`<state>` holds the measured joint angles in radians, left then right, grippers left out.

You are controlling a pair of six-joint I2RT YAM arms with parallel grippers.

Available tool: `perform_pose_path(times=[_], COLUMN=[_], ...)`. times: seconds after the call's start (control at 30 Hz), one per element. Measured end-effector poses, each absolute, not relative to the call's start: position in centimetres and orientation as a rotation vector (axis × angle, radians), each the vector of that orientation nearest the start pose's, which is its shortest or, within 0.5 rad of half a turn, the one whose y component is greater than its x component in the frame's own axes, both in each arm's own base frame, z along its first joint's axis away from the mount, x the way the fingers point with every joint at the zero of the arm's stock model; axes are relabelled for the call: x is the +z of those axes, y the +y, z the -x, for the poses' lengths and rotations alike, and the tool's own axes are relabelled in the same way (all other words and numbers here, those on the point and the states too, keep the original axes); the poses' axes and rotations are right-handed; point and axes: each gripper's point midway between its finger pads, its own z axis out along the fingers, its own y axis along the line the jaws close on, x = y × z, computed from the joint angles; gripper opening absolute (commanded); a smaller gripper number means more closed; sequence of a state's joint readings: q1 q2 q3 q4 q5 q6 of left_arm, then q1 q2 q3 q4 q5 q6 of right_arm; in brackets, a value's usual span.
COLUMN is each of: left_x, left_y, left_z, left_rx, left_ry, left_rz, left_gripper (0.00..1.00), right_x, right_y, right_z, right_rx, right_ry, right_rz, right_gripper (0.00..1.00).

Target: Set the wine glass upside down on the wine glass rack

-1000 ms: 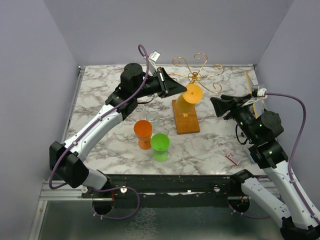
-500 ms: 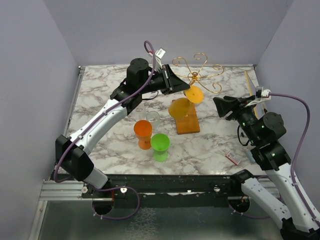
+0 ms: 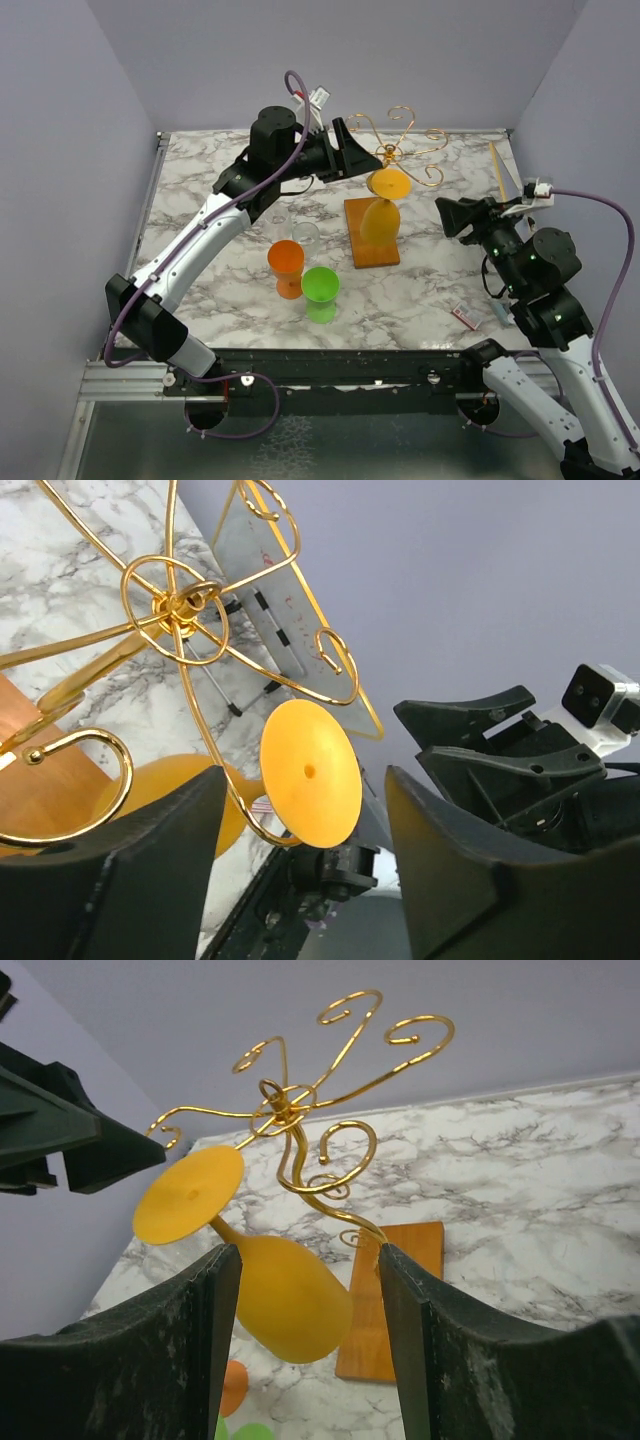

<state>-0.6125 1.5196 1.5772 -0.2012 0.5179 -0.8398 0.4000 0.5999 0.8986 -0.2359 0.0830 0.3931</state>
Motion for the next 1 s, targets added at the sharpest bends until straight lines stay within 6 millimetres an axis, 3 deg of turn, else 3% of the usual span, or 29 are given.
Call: perform_pose_path(times=[0.27,0.43,0.57,0.7,0.73,0.83,0.93,1.0], left_x=[39.4,40.5,42.0,42.0,41.6,39.1,35.1,32.4], left_y=[-33.4,-30.4,-27.7,-24.7,-24.0,-22.0,-19.9,-19.0], left_z=[-31.2,-29.9,-27.8,-27.7,-28.0,-29.2,-30.1,-30.3], left_rx=[-1.357,-1.23,-1.105,-0.916,-0.866,-0.702,-0.542,-0.463], left_ry=[1.929,1.854,1.764,1.74,1.75,1.822,1.928,2.003], left_rz=[-0.236,-0.313,-0.383,-0.372,-0.361,-0.311,-0.271,-0.254], left_gripper=[0.88,0.99,0.99,0.99,0.97,0.78,0.63,0.48], right_x=[34.7,34.0,32.6,31.8,31.7,31.6,31.9,32.3], right_y=[10.1,12.1,13.3,13.7,13.7,13.2,12.5,12.1], right_z=[-23.9,-23.1,-23.0,-23.2,-23.3,-23.5,-23.6,-23.7], right_rx=[0.563,0.626,0.664,0.665,0.661,0.629,0.591,0.573], right_ry=[1.624,1.715,1.78,1.834,1.846,1.868,1.863,1.85], right_rz=[-0.104,0.016,0.082,0.091,0.089,0.067,0.037,0.02], right_gripper=[0.63,0.63,0.63,0.63,0.63,0.63,0.61,0.61])
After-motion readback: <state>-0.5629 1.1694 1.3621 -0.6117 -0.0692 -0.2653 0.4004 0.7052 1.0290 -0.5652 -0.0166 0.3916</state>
